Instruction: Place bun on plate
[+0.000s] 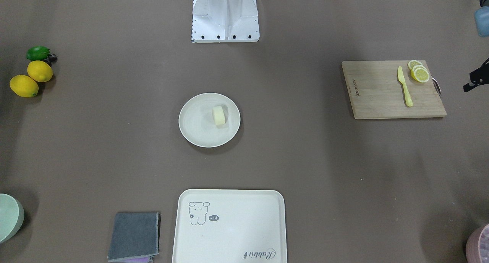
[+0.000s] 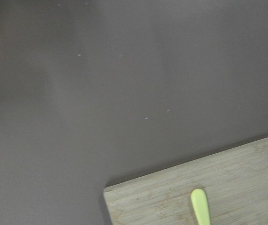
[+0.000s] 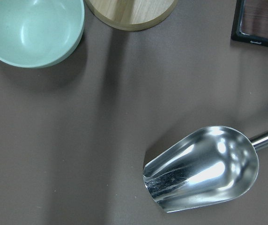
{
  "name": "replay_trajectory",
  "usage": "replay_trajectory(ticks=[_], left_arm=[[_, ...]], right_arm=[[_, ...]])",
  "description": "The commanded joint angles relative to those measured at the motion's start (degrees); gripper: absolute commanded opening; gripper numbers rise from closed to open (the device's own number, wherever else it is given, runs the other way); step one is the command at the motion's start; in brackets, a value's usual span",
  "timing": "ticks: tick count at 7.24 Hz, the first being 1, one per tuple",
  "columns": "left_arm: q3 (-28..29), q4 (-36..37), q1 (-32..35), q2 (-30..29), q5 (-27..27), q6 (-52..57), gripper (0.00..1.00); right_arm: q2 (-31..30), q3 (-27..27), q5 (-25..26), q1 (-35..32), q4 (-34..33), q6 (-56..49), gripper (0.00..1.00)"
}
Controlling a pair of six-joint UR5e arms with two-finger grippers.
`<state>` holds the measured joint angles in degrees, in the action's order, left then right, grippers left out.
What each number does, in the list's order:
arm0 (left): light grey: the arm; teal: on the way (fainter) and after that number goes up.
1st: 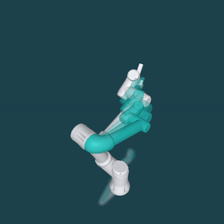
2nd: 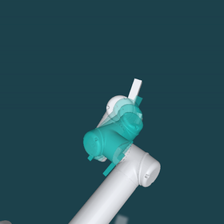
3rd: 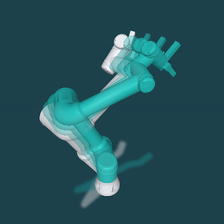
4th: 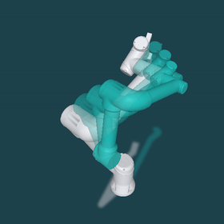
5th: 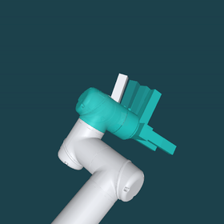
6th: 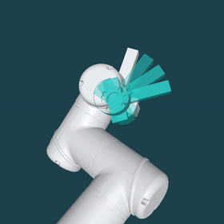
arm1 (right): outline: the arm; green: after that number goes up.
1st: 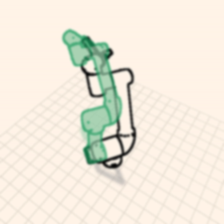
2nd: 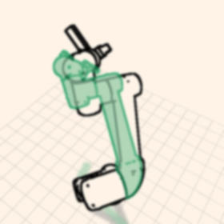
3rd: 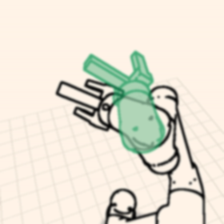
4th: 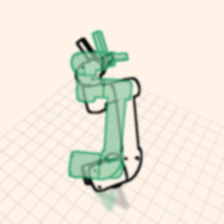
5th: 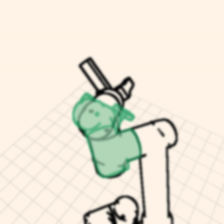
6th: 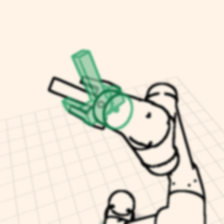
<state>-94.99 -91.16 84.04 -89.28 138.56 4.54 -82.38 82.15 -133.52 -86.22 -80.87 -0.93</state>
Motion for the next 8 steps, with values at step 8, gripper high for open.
replay_trajectory(ticks=[8], left_arm=[[9.23,2.38,3.15,-6.09,-3.47,15.23,0.98]], right_arm=[[-0.41,1.78,-4.02,-0.35,-0.52,0.93,1.00]])
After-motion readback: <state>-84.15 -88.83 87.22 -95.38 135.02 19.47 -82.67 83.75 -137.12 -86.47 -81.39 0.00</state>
